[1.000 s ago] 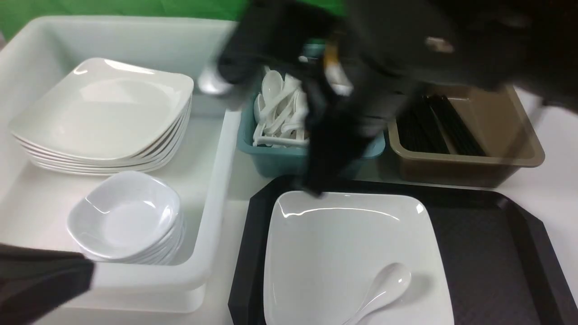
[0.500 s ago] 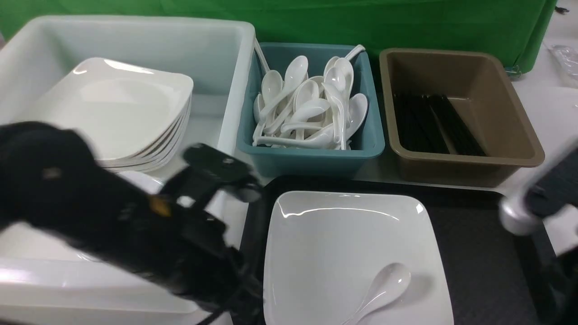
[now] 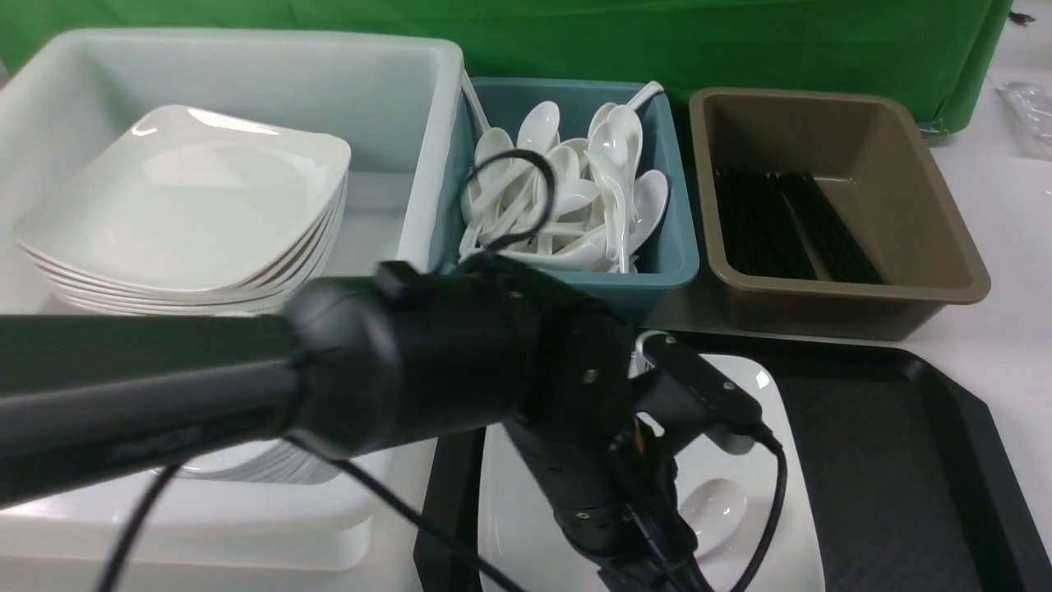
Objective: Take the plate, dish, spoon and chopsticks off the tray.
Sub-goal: Use the left arm to grab a soup spoon from the plate
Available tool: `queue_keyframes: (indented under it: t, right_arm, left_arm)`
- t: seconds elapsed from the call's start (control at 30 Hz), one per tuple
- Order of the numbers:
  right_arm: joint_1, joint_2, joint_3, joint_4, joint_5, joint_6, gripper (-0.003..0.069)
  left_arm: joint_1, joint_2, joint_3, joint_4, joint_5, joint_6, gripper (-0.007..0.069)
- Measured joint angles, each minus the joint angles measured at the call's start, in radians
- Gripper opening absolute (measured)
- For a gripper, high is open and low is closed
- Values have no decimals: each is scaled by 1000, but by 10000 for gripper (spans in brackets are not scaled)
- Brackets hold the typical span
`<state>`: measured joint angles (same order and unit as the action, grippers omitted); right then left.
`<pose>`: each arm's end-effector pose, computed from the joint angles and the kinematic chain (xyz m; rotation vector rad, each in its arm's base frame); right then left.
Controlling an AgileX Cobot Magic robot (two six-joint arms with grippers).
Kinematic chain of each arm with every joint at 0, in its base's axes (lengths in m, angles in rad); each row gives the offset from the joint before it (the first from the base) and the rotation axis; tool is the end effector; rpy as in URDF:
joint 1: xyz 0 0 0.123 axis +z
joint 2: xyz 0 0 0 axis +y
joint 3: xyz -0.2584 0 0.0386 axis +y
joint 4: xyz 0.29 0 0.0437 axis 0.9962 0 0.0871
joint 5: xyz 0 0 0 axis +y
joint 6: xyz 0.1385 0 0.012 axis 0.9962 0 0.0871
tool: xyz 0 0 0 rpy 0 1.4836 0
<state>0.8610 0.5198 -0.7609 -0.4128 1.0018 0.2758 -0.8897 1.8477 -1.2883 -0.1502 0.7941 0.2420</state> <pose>0.1474 0.0995 0.3191 -0.6819 2.0544 0.1400 0.2522 -0.3347 0.1125 1.4327 2.4943 -0.3085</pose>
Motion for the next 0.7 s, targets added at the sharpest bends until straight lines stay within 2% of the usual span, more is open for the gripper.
queue_keyframes:
  t: [0.13,0.27,0.33,0.53,0.6,0.7]
  right_arm:
    - [0,-13,0,0,0,-8,123]
    - [0,-13,0,0,0,-9,125]
    - [0,-13,0,0,1,-9,127]
    - [0,-13,0,0,2,-12,135]
    - [0,-13,0,0,2,-12,139]
    - [0,-13,0,0,2,-13,141]
  left_arm:
    - [-1,68,-29,61,30,-11,400]
    - [-1,106,-34,144,31,-38,430]
    - [-1,108,-35,169,29,-40,396]
    - [-1,110,-38,179,29,-40,205]
    - [-1,111,-39,158,38,-41,90]
    - [-2,111,-47,157,47,-41,79]
